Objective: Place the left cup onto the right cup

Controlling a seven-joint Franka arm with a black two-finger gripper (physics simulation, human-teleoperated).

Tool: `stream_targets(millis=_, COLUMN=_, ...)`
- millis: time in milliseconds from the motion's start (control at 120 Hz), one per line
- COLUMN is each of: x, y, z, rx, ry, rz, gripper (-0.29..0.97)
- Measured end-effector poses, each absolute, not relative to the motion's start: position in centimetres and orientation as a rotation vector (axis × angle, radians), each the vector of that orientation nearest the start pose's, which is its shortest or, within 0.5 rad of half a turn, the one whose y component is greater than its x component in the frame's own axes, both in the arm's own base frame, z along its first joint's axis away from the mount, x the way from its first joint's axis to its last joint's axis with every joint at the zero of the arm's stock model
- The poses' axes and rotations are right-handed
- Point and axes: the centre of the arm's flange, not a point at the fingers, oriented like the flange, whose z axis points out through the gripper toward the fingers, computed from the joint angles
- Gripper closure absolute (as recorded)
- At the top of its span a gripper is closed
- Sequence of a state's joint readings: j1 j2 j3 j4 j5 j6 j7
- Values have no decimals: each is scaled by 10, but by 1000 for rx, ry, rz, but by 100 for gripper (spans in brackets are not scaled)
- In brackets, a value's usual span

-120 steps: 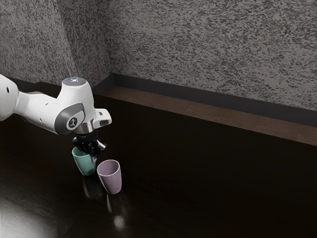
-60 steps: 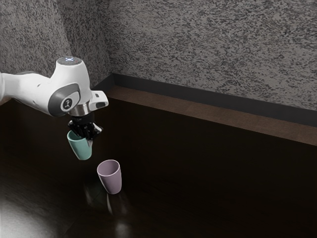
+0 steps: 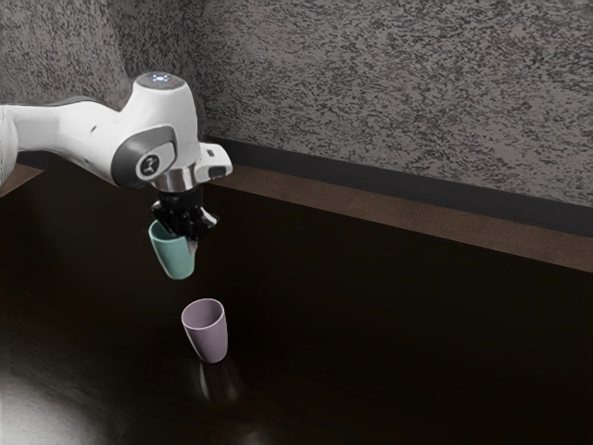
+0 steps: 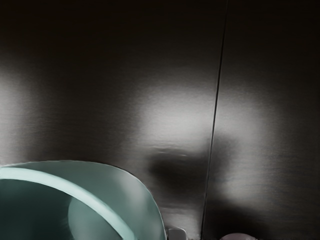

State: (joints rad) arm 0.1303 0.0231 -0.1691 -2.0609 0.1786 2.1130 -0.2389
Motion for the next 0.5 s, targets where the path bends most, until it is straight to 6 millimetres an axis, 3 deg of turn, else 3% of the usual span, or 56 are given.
stream_targets(millis=325, x=545, y=-104, z=422, rx=-3002, ry=-54, rz=-63, gripper=78)
stream_targets(millis=500, x=529, y=-131, z=427, rx=-3000, ry=-57, rz=-74, gripper=78)
